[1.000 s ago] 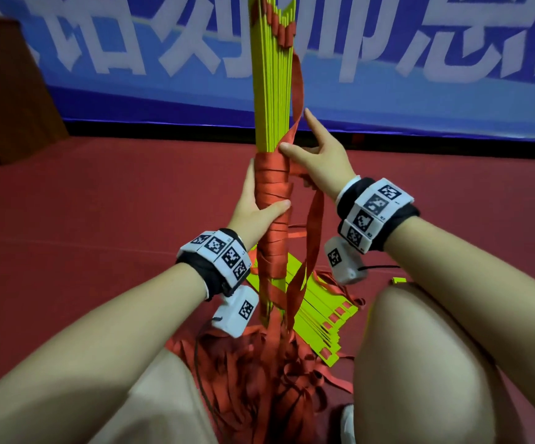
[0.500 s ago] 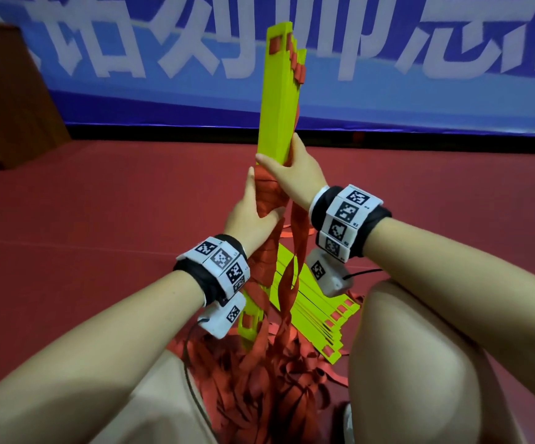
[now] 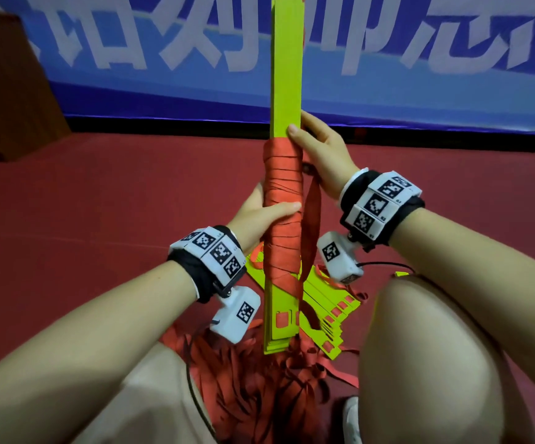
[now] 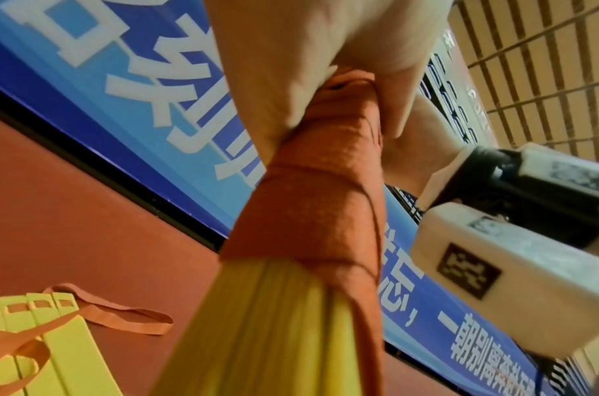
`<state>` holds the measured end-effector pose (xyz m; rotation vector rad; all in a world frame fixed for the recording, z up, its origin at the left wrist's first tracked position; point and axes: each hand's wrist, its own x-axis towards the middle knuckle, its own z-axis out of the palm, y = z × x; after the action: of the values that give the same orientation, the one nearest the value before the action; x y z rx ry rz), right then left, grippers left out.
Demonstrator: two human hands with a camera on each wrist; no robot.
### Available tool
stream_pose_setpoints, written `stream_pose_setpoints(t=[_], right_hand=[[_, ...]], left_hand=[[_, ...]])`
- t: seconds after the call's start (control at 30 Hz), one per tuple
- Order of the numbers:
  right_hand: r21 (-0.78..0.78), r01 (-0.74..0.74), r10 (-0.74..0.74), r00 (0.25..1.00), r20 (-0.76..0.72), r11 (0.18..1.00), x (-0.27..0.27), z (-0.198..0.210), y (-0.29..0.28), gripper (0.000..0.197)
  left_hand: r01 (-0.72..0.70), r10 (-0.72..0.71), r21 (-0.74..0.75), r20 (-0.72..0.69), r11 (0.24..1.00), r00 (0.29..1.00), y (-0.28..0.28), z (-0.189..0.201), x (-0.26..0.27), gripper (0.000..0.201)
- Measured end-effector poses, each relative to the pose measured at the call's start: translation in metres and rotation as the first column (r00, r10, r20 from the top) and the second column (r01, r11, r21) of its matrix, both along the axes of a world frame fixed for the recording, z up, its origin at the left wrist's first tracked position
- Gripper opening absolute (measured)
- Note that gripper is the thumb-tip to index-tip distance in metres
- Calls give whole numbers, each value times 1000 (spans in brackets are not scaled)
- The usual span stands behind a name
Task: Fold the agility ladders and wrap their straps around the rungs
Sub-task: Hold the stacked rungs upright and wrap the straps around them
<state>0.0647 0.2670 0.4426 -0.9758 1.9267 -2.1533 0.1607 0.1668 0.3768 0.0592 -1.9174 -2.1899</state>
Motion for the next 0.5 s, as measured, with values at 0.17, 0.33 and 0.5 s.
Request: stream_pose_setpoints(t=[0.17, 0.33, 0.5], right_hand=[[57, -29, 24, 997, 75, 998, -12, 5, 7, 24], [383, -96, 72, 994, 78, 919, -20, -3, 23, 9], [380, 48, -66, 997, 33, 924, -23, -6, 16, 19]], left_hand=[[-74, 73, -26, -46, 997, 996, -5, -6, -4, 57], [-115, 105, -109, -94, 987, 990, -13, 0, -1, 71], [-191, 179, -195, -74, 962, 981, -10, -1, 1, 88]])
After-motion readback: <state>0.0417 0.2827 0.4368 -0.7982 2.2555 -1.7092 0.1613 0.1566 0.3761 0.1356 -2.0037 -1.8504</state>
